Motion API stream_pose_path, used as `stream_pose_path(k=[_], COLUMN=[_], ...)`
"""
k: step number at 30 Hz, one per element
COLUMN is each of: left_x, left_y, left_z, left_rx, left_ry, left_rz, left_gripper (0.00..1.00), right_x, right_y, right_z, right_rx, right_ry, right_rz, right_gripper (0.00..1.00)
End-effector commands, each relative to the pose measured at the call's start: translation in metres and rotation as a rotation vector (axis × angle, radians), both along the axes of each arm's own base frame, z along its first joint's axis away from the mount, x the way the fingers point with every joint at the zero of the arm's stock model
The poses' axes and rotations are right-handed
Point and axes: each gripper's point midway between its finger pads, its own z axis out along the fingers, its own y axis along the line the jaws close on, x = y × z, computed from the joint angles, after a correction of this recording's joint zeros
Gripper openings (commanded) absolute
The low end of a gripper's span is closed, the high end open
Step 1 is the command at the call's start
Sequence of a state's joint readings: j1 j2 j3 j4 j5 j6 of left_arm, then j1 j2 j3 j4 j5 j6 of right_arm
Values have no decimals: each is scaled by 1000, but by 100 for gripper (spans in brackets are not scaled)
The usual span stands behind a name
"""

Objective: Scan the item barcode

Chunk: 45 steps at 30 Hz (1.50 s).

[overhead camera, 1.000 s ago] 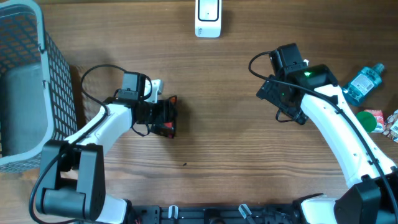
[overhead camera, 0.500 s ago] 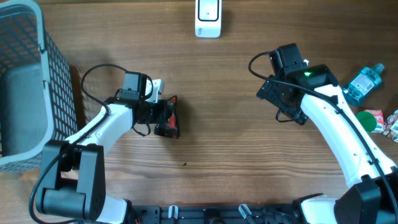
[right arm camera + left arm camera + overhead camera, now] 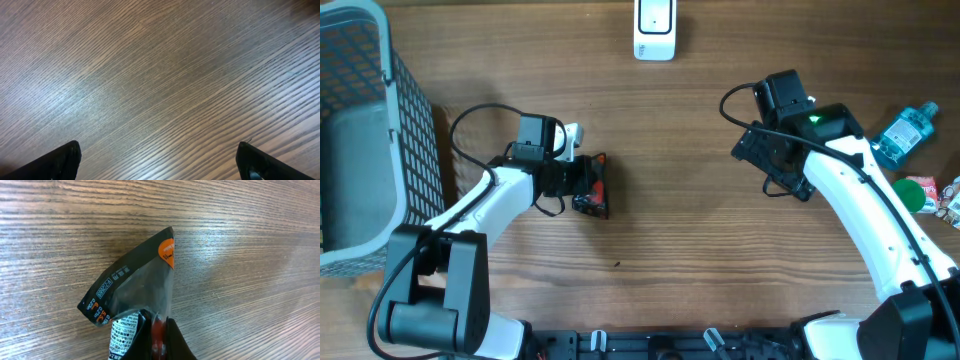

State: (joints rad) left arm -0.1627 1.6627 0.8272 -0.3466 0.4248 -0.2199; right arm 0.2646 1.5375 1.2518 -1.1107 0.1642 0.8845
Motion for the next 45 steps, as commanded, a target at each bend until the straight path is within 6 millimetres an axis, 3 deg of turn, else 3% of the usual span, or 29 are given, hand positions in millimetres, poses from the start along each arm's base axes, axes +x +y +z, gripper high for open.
stream_pose_path(k=[1, 4, 7, 10, 13, 15, 19, 21, 23, 24, 28, 31, 35, 40, 45], left_x=[-13, -7, 13, 36, 49, 50, 25, 13, 7, 6, -1, -7, -11, -6, -4], left_y=[-16, -34, -48, -45, -34, -26, 1, -3, -14, -17, -43, -56, -58, -59, -66], left_z=[-3, 24, 74, 125, 152, 148, 100, 89, 83, 80, 31, 12, -8, -12, -13], left_rx=[-120, -266, -415, -552, -627, -561, -233, -160, -134, -120, 16, 32, 46, 36, 13], left_ry=[105, 142, 156, 194, 201, 100, 71, 64, 61, 58, 104, 131, 180, 184, 180], left_rz=[44, 84, 173, 329, 421, 335, 252, 152, 71, 54, -45, -97, -102, -74, -68], left_gripper=[4, 4, 4, 4, 4, 9, 44, 72, 79, 79, 70, 70, 68, 59, 58], right_x=[0, 0, 0, 0, 1, 1, 1, 1, 2, 2, 2, 1, 1, 1, 1], right_y=[1, 0, -1, -1, -1, -1, -1, -1, 0, 1, 2, 2, 2, 2, 2], right_z=[-3, -3, -3, -3, -3, -3, -3, -3, -3, -3, -3, -3, -3, -3, -3], right_rx=[3, 1, -8, -8, -8, -8, -9, -8, -2, 2, 9, 8, 6, 7, 7], right_ry=[13, 12, 10, 10, 10, 10, 8, 8, 3, 3, 6, 9, 9, 9, 9], right_rz=[9, 9, 8, 8, 8, 8, 15, 14, 14, 15, 13, 14, 18, 17, 17], right_gripper=[100, 100, 100, 100, 99, 100, 100, 100, 100, 100, 100, 100, 100, 100, 100])
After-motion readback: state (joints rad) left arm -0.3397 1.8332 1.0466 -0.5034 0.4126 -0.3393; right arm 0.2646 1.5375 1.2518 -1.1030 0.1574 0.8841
